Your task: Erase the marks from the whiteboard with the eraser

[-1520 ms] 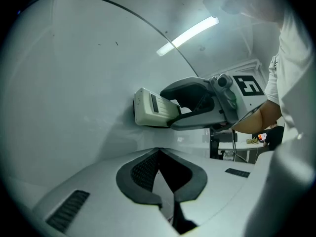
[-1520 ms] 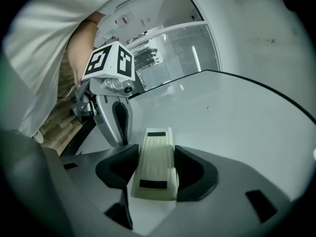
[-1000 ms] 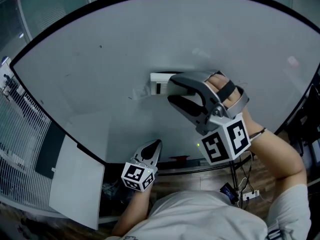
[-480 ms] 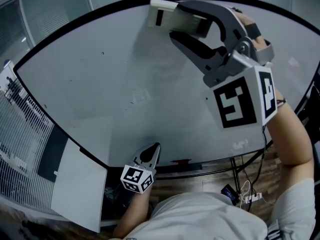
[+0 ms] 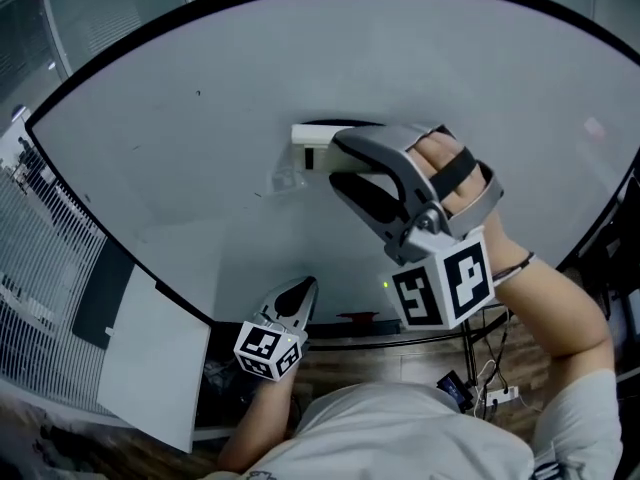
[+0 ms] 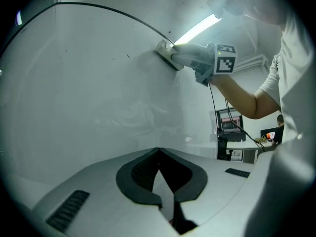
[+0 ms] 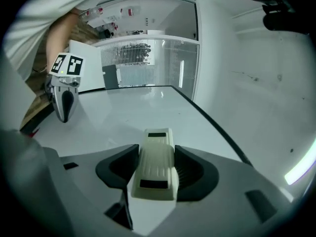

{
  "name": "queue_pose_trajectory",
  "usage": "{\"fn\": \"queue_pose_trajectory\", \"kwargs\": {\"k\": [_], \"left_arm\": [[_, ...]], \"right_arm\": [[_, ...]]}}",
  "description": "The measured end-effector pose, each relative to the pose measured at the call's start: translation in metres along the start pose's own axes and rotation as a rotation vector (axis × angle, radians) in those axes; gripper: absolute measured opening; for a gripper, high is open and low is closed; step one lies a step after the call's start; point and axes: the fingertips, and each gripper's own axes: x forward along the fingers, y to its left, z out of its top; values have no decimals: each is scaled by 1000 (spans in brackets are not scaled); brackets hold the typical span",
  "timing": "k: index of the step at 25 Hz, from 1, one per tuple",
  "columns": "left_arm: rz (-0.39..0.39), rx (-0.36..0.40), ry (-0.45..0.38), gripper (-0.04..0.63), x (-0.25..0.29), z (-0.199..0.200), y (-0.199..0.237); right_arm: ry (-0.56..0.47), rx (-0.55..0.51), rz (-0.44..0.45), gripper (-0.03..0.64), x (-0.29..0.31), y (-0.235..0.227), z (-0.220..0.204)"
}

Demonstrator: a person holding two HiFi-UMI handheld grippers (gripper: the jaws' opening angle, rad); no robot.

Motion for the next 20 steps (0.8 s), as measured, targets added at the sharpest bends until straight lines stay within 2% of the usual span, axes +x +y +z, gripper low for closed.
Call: {"fn": "queue_pose_trajectory", "kwargs": {"k": [12,16,20], "left_arm": [[82,10,-1,8,0,16,-18],[106,-10,11,8,-6,15,-34],[113,-17,12,8,-12,13,-52]], "right_arm": [[-4,24,182,236,-18,147,-19],[-1,-33,206,238,-23,177,-24],[11,-24,234,238,-29,192,-29]]}}
